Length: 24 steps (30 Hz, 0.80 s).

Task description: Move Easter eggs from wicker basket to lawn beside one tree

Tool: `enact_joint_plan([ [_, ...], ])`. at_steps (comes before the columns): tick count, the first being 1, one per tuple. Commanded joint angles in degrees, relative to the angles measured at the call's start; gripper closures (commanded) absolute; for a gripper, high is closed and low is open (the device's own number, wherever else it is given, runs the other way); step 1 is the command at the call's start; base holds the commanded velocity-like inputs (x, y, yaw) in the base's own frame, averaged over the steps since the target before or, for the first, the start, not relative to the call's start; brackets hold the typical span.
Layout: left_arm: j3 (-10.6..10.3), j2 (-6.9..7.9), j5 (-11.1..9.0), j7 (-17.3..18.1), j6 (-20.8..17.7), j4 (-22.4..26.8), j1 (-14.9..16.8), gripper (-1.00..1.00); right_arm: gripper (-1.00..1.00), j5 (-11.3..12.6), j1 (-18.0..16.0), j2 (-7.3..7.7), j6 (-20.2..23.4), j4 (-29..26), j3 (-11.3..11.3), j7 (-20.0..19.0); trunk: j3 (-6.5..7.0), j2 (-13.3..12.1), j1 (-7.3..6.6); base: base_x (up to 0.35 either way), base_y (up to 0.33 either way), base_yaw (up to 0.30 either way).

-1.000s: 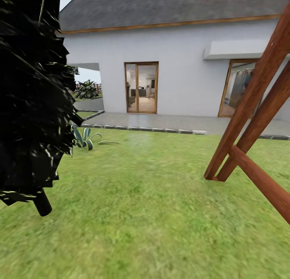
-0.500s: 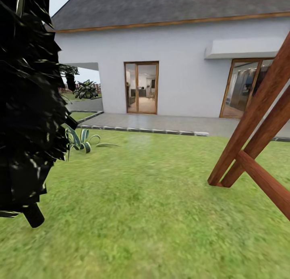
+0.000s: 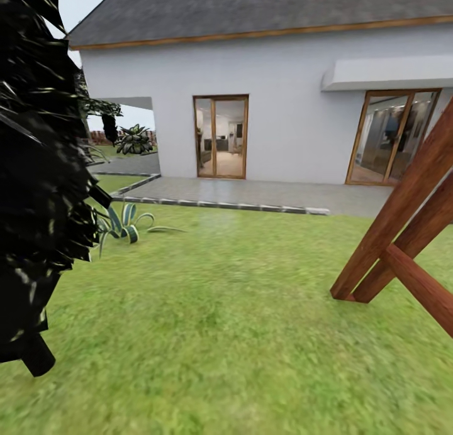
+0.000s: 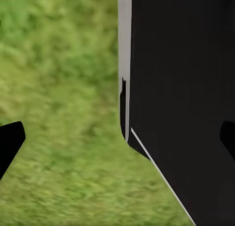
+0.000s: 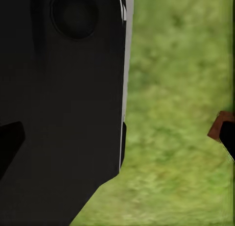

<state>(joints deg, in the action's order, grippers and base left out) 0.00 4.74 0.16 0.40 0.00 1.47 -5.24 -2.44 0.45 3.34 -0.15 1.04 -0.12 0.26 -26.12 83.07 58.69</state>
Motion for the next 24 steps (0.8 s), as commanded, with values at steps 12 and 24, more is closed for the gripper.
enact_joint_plan([
  [12,0.0,0.01,0.02,0.04,0.0,0.11,-0.04,-1.0,-1.0,-0.2,-0.01,0.02,-0.1,0.01,0.02,0.03,-0.03,0.01,0.04,0.333,0.0,0.0],
  [24,0.0,0.01,0.02,0.04,0.0,0.11,-0.04,-1.0,-1.0,-0.26,-0.01,0.02,-0.1,0.01,-0.06,0.01,-0.03,0.01,0.04,0.333,0.0,0.0],
])
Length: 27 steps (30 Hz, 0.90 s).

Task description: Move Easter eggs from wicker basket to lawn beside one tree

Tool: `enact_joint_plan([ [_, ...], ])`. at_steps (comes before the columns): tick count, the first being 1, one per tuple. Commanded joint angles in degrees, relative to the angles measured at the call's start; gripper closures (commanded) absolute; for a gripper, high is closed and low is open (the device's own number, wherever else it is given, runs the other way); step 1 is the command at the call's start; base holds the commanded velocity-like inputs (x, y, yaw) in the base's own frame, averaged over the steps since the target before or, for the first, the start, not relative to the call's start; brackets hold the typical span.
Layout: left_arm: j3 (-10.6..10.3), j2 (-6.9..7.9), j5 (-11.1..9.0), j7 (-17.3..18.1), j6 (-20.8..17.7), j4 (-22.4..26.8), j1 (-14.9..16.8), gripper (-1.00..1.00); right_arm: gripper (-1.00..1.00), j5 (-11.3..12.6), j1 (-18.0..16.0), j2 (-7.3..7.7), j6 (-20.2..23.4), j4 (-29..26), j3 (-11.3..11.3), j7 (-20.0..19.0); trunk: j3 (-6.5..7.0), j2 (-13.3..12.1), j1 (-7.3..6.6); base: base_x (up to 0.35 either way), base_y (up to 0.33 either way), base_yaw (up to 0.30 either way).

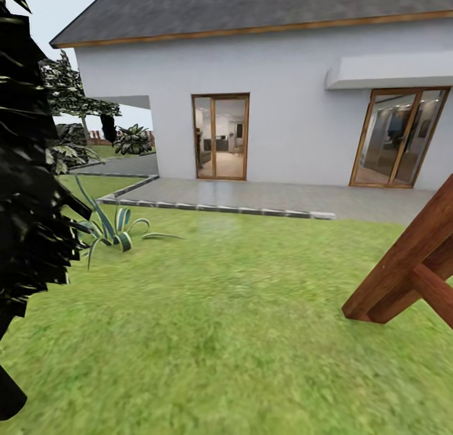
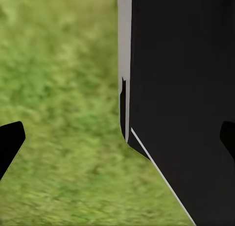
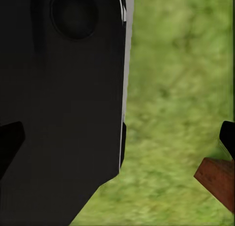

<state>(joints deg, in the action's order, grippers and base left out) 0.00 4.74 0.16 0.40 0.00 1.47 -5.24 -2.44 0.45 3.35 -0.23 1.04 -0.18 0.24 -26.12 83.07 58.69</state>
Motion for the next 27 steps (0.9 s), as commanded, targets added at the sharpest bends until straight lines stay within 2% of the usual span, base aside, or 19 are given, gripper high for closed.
enact_joint_plan([
  [1,0.0,0.01,0.02,0.04,0.0,0.11,-0.04,-1.0,-1.0,-0.25,-0.01,-0.01,-0.03,0.01,-0.03,0.02,-0.03,0.01,0.04,0.333,0.0,0.0],
  [27,0.0,0.01,0.02,0.04,0.0,0.11,-0.04,-1.0,-1.0,-0.22,-0.01,-0.01,-0.04,0.01,-0.07,0.03,-0.03,0.01,0.04,0.333,0.0,0.0],
])
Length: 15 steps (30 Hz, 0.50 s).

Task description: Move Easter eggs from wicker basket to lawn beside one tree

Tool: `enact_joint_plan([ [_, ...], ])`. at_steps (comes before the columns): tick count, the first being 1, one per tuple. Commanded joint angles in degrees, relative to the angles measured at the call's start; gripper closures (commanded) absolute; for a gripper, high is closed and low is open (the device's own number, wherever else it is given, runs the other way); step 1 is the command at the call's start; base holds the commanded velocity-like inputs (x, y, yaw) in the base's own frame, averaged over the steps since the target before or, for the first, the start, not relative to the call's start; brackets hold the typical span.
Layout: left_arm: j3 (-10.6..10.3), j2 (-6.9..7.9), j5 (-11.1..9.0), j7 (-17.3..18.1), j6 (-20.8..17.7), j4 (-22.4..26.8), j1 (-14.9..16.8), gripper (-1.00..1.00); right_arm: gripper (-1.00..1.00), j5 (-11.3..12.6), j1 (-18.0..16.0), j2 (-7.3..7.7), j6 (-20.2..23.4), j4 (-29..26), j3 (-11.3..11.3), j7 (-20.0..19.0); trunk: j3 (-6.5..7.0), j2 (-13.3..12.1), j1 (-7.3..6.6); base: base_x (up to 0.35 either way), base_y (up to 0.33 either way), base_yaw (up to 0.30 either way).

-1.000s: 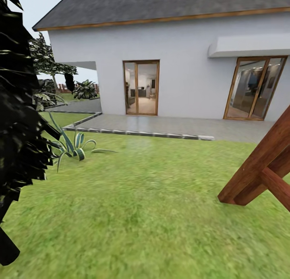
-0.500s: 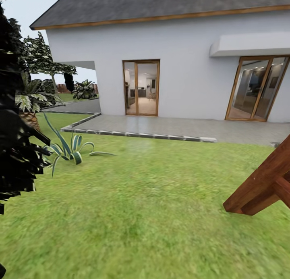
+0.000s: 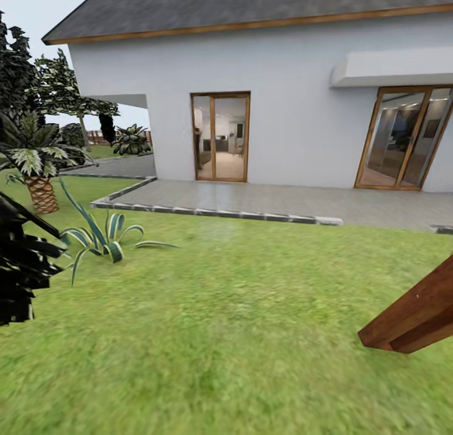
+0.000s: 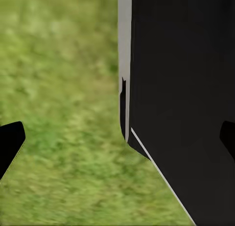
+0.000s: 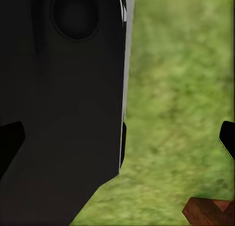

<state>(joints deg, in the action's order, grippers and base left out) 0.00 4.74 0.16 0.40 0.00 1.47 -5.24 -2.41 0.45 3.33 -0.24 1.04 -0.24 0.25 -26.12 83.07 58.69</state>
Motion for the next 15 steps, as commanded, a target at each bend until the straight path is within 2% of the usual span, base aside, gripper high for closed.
enact_joint_plan([
  [1,0.0,0.01,0.02,0.04,0.0,0.11,-0.04,-1.0,-1.0,-0.25,-0.01,0.01,-0.03,0.01,-0.01,0.02,-0.03,0.01,0.04,0.333,0.0,0.0],
  [15,0.0,0.01,0.02,0.04,0.03,0.11,-0.04,-1.0,-1.0,-0.19,-0.01,0.01,0.01,0.01,0.06,0.02,-0.03,0.01,0.04,0.333,0.0,0.0],
])
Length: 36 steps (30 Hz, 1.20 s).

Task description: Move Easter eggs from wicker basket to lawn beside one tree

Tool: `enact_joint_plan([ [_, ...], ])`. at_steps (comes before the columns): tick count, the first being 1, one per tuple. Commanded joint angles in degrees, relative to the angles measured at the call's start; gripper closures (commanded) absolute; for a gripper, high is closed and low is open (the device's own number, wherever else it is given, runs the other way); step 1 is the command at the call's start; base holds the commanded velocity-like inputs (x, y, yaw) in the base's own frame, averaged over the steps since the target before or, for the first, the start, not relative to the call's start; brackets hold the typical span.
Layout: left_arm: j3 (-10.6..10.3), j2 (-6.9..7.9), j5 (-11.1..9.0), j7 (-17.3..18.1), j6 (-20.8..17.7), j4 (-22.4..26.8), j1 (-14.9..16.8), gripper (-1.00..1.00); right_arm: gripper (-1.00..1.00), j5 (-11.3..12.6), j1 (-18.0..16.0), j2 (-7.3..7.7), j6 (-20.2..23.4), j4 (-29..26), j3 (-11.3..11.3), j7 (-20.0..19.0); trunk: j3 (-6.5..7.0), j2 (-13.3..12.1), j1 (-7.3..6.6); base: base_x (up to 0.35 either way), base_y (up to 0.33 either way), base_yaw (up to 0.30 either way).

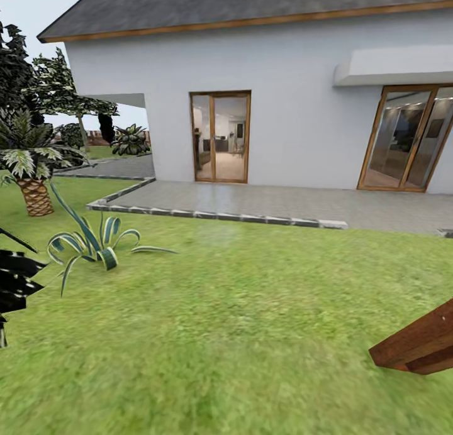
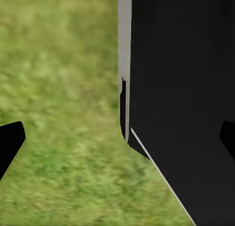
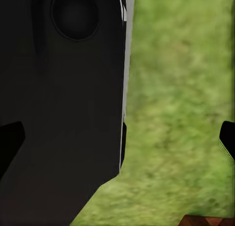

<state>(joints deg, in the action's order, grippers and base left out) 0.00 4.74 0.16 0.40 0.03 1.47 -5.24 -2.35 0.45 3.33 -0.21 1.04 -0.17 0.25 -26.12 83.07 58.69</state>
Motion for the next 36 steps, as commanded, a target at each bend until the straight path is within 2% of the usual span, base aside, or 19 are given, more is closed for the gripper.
enact_joint_plan([
  [1,0.0,0.01,0.02,0.04,0.01,0.11,-0.04,-1.0,-1.0,-0.23,-0.01,0.01,0.03,0.01,0.02,0.04,-0.03,0.01,0.04,0.333,0.0,0.0],
  [9,0.0,-0.01,0.02,0.06,-0.01,0.11,-0.04,-1.0,-1.0,0.1,-0.01,0.41,0.0,0.01,0.33,0.03,-0.03,0.01,0.04,0.333,0.0,0.0],
  [36,-0.09,-0.4,0.12,0.13,-0.11,0.02,-0.04,-1.0,-1.0,0.16,-0.01,0.36,0.04,0.01,0.31,0.04,-0.03,0.01,0.04,0.335,0.0,0.0],
])
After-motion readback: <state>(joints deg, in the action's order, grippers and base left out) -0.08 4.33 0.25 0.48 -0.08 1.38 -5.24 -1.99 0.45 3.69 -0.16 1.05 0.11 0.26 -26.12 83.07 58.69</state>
